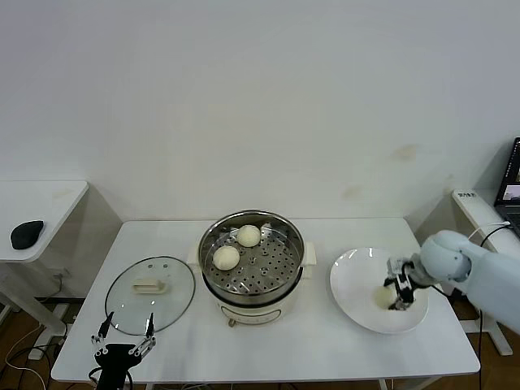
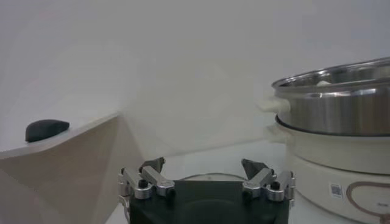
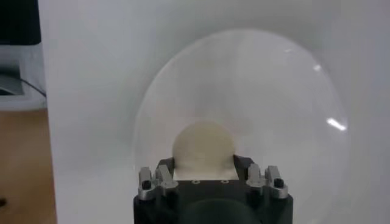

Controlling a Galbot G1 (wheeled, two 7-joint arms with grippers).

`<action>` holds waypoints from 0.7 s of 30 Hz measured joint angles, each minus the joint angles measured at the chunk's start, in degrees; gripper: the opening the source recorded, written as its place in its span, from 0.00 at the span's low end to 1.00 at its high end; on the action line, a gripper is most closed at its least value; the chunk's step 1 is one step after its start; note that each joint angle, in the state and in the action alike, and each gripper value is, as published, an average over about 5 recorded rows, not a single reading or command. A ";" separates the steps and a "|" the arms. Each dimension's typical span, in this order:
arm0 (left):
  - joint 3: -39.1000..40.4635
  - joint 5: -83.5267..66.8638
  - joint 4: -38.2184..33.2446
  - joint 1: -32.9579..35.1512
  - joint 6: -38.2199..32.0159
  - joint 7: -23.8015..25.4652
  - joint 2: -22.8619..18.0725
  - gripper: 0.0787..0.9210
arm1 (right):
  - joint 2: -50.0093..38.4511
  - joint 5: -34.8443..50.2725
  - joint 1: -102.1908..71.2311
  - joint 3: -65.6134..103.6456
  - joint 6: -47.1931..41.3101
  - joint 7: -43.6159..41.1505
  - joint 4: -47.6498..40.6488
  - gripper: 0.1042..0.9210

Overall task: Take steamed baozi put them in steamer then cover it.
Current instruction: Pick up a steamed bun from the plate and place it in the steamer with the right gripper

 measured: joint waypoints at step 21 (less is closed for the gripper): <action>-1.70 -1.77 -0.63 0.95 -0.39 -0.01 0.21 0.88 | 22.30 13.77 29.87 -17.70 1.80 2.66 -3.77 0.63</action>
